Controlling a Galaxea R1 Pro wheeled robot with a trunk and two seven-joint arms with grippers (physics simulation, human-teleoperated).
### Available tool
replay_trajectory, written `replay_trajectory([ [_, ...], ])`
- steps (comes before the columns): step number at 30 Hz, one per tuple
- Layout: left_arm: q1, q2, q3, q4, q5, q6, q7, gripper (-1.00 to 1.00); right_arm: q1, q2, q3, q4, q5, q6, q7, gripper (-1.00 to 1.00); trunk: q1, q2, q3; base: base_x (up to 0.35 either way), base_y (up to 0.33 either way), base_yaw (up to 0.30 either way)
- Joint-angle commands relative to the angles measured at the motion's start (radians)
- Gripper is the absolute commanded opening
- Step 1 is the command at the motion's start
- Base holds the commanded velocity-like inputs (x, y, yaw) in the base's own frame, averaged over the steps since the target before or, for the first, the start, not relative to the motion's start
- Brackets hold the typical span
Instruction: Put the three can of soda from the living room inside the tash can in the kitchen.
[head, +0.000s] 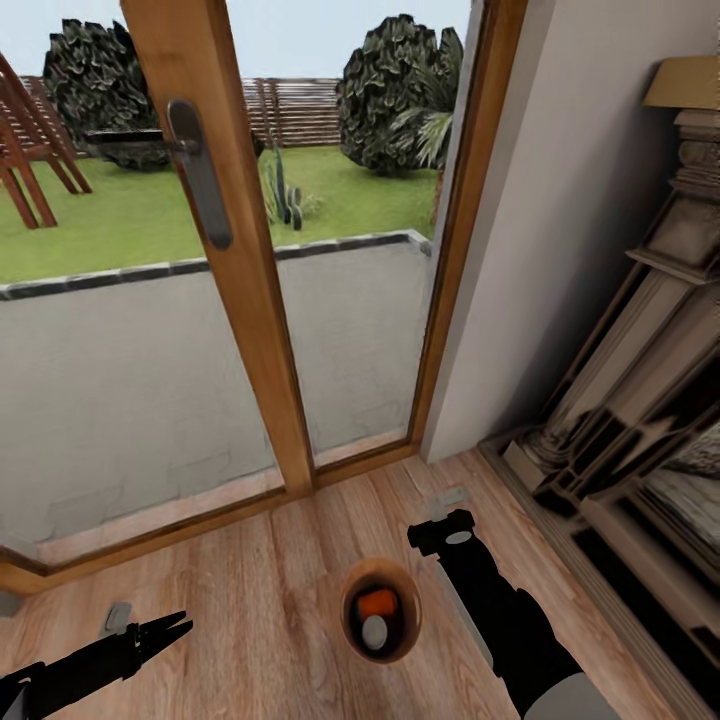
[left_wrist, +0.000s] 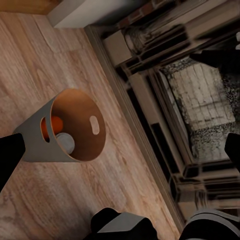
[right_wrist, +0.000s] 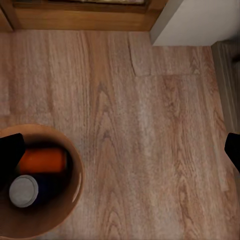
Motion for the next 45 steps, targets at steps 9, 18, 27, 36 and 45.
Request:
replay_trajectory([
  [9, 0.000, 0.000, 0.000, 0.000, 0.000, 0.000, -0.001, 1.00, 0.001, 0.000, 0.000, 0.000, 0.000, 0.000, 0.000, 1.00, -0.035, 0.063, 0.043, 0.000, 0.000, 0.000],
  [18, 0.000, 0.000, 0.000, 0.000, 0.000, 0.000, 0.000, 1.00, 0.001, 0.000, 0.000, 0.000, 0.000, 0.000, 0.000, 1.00, -0.069, 0.126, 0.086, 0.000, 0.000, 0.000],
  [27, 0.000, 0.000, 0.000, 0.000, 0.000, 0.000, 0.001, 1.00, 0.001, 0.000, 0.000, 0.000, 0.000, 0.000, 0.000, 1.00, -0.104, 0.189, 0.129, 0.000, 0.000, 0.000],
  [36, 0.000, 0.000, 0.000, 0.000, 0.000, 0.000, 0.001, 1.00, 0.001, 0.000, 0.000, 0.000, 0.000, 0.000, 0.000, 1.00, -0.138, 0.252, 0.172, 0.000, 0.000, 0.000],
  [45, 0.000, 0.000, 0.000, 0.000, 0.000, 0.000, 0.001, 1.00, 0.001, 0.000, 0.000, 0.000, 0.000, 0.000, 0.000, 1.00, -0.173, 0.315, 0.215, 0.000, 0.000, 0.000],
])
